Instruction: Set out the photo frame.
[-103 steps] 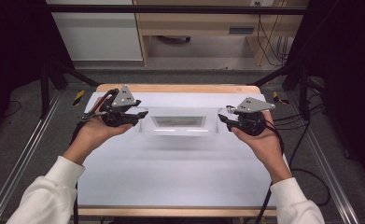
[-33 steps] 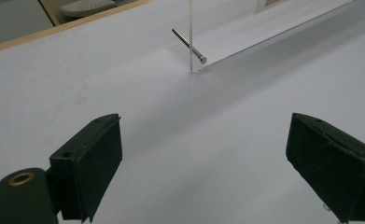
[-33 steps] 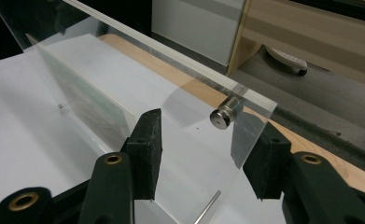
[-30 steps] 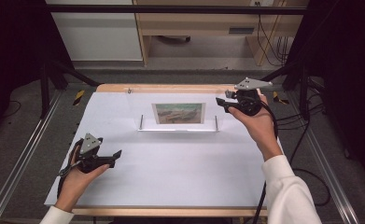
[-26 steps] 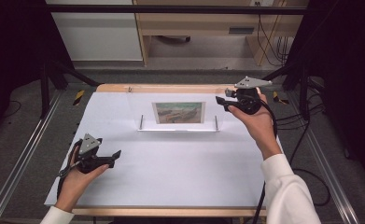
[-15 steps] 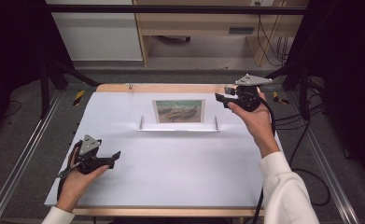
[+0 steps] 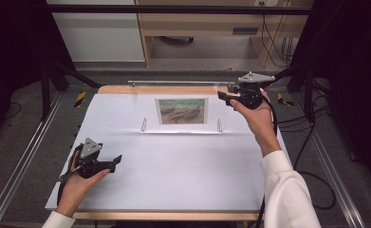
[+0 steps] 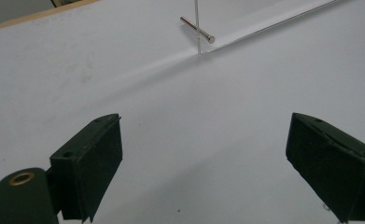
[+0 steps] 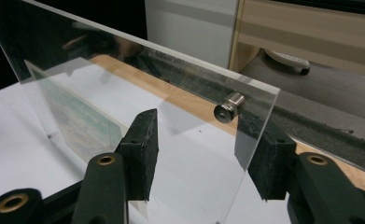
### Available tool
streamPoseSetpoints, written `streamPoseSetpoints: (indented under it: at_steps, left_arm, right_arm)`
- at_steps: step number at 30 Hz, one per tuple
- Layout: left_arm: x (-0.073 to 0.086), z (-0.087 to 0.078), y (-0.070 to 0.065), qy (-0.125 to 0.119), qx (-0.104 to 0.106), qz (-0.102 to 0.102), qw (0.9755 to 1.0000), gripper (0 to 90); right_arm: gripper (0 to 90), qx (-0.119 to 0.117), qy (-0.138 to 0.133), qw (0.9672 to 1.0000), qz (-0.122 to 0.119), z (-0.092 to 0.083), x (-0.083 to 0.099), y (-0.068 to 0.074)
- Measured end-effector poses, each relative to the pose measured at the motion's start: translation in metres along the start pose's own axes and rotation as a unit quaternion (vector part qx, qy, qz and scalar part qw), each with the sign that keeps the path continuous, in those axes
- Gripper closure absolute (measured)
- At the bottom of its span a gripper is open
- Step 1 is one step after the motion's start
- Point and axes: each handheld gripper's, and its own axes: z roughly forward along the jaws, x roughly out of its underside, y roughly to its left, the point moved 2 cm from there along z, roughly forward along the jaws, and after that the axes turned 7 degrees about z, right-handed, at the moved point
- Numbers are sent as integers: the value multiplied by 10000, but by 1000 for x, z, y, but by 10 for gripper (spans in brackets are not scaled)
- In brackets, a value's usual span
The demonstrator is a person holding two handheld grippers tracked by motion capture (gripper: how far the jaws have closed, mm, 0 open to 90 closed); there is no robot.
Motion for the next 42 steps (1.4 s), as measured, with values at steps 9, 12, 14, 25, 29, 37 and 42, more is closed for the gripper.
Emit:
streamPoseSetpoints:
  at_steps: [9, 12, 14, 25, 29, 37, 42]
  left_arm:
    - [1, -1, 2, -1, -19, -31, 10000, 109]
    - [2, -2, 3, -1, -11, -52, 10000, 110]
    - [2, -3, 3, 6, -16, -46, 10000, 113]
    - [2, -5, 3, 12, -20, -10, 10000, 114]
    - [2, -5, 3, 29, -8, -15, 10000, 116]
    - [2, -3, 0, 73, 35, 48, 10000, 117]
    - [2, -3, -1, 58, 13, 70, 10000, 117]
  right_arm:
    - [469, 17, -19, 9998, 188, 6, -2, -2]
    - [459, 36, 10, 9998, 210, 7, -3, -2]
    - [452, 52, 25, 9996, 272, 8, -4, -2]
    - [391, 97, 70, 9994, 312, 12, -4, -1]
    - [305, 158, 127, 9992, 334, 13, -2, -1]
    - [316, 168, 122, 9991, 373, 16, 0, -2]
    - [255, 258, 150, 9988, 382, 14, 1, -5]
